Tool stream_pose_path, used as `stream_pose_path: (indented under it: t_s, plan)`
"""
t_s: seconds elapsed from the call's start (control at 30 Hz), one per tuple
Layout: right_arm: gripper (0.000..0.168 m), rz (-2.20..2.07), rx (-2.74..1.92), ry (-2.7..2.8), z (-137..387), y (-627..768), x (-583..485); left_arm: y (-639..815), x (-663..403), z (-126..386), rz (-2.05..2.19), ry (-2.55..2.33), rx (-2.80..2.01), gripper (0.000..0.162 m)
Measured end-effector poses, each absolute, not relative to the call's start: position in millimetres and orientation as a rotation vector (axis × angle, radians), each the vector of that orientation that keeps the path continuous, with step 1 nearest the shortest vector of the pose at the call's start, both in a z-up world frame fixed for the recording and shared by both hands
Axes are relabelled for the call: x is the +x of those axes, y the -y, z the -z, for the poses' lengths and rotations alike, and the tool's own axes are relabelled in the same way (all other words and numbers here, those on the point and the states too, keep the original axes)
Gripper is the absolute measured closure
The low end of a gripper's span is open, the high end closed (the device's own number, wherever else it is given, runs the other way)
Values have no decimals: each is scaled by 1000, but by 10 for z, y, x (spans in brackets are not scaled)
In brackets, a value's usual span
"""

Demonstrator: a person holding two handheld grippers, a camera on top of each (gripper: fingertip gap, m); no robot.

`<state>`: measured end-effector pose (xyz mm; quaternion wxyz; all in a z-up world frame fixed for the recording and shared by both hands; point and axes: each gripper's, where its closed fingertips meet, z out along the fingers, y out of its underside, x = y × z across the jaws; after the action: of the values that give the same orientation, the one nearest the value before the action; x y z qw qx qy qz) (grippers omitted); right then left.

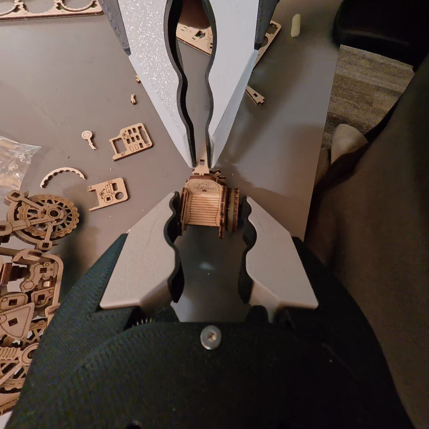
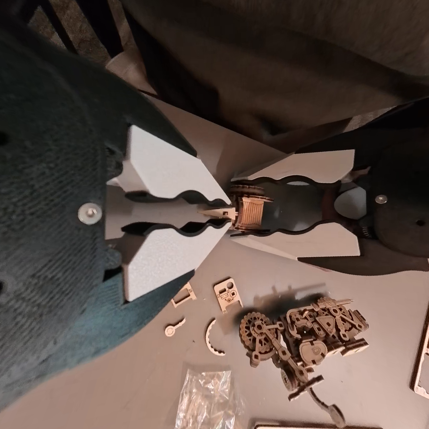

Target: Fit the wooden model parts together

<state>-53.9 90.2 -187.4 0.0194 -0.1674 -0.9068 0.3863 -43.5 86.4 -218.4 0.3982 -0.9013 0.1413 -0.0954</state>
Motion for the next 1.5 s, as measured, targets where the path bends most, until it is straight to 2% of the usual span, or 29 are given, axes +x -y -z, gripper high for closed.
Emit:
stream_pose_path:
  t_s: [1.5]
  plan:
    - [161,-1273,-614,2800,1906,-897,-528,-865,-437,2186,249,-353,-2285,110]
